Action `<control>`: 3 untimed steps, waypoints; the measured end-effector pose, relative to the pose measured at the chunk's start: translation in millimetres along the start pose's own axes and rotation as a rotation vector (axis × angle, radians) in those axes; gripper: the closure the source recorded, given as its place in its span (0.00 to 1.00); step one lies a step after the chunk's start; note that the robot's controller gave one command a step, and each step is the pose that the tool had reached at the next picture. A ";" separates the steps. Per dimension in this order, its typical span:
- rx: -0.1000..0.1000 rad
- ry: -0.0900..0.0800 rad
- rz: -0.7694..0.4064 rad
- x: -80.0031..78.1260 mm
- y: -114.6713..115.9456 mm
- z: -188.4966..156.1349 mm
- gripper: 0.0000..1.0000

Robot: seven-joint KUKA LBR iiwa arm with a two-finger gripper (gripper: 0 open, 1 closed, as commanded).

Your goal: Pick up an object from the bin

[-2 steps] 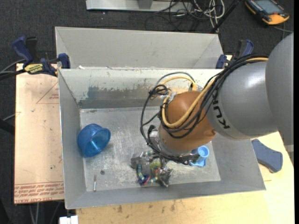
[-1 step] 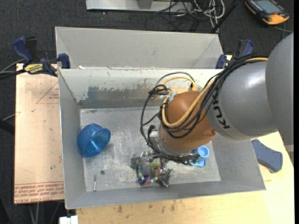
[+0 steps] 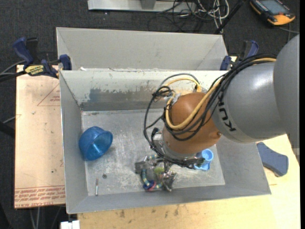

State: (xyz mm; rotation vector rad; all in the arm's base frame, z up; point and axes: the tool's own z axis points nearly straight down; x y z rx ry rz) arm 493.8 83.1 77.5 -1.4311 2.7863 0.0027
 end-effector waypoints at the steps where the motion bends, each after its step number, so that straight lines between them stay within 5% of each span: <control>1: -0.009 0.010 0.000 1.6 2.3 -21.0 1.00; 3: 0.000 0.004 0.003 0.1 0.2 -52.7 1.00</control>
Offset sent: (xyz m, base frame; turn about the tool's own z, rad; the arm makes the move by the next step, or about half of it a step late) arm 0.0001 0.0000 0.0003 0.0000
